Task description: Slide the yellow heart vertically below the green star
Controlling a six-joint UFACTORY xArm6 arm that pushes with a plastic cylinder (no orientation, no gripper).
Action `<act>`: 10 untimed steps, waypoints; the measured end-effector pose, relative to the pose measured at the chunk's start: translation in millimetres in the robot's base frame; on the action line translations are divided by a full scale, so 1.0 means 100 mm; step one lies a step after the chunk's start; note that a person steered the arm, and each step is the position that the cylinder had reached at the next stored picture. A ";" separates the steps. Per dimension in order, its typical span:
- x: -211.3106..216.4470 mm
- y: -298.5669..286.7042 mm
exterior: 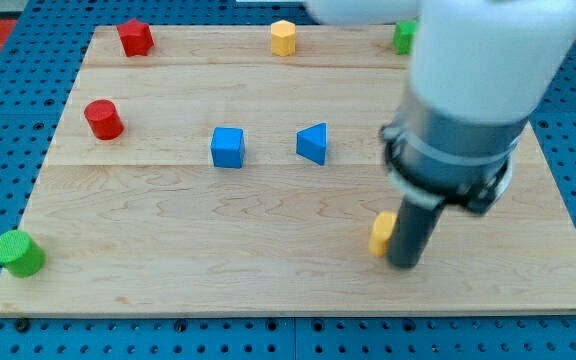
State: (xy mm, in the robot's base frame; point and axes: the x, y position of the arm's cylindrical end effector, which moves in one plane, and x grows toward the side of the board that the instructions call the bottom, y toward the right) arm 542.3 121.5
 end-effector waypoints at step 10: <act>-1.46 0.17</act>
State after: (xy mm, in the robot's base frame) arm 396.4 138.6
